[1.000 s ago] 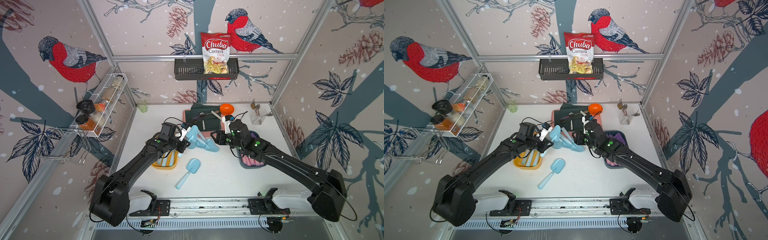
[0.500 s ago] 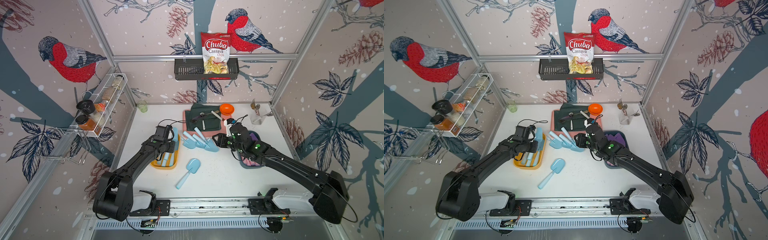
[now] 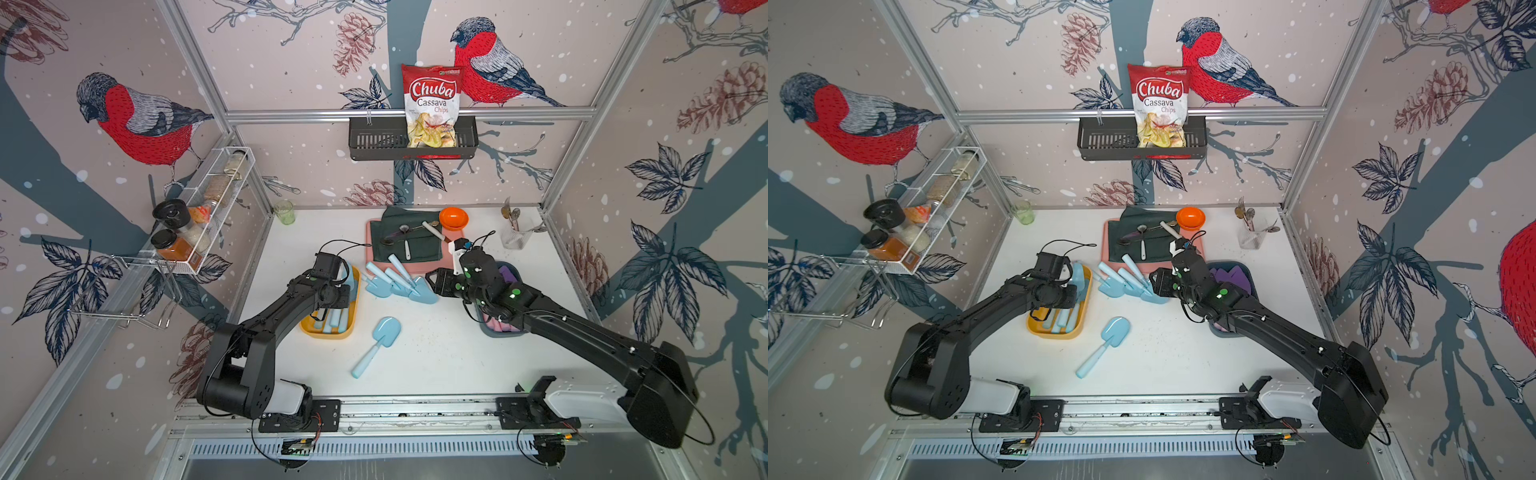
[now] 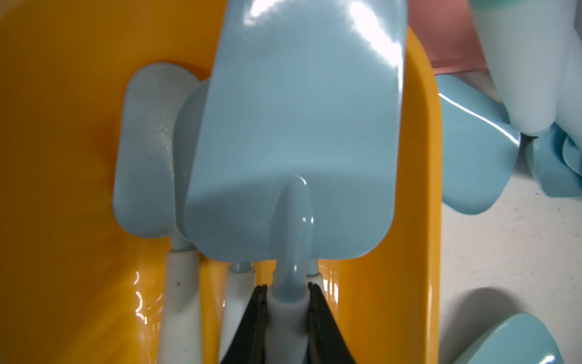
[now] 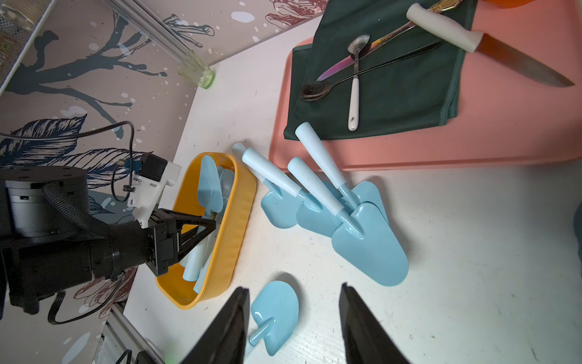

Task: Sort the small shovels by color and place them into the storage box
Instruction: Place the shovel in the storage box.

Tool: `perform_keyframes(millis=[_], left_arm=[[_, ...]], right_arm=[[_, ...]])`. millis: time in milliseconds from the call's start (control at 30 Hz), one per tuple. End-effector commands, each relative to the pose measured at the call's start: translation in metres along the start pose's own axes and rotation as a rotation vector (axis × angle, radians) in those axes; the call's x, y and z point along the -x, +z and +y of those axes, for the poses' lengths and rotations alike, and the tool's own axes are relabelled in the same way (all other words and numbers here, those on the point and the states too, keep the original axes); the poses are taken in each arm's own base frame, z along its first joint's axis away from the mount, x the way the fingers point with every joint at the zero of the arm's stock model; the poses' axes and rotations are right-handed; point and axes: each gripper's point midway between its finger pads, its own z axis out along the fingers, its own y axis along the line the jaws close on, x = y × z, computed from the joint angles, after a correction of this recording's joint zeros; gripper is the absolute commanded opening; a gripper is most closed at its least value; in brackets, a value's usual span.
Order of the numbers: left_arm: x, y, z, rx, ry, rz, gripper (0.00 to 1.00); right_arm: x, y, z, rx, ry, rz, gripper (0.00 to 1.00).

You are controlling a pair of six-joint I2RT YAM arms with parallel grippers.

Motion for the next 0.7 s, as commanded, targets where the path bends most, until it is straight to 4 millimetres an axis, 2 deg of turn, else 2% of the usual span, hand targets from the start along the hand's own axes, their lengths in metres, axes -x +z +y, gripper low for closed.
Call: perform_keyframes(millis=[0,200,400,667], left_arm=[[-0.002,0.002,0.003,0.008,-0.025,0.013,0.15],[-0.003,0.003,0.007,0.015,-0.044,0.014,0.28],[-0.008,0.009,0.013,0.028,-0.067,0.036,0.29],[-0.014,0.015,0.017,0.029,-0.09,0.062,0.25]], right_arm=[[0.004,-0.002,0.001,0.006,0.01,-0.019,0.51],[0.003,0.0,-0.001,0.001,0.013,-0.015,0.51],[0.005,0.001,0.0,0.005,0.016,-0.016,0.51],[0.003,0.001,-0.002,0.004,0.018,-0.014,0.5]])
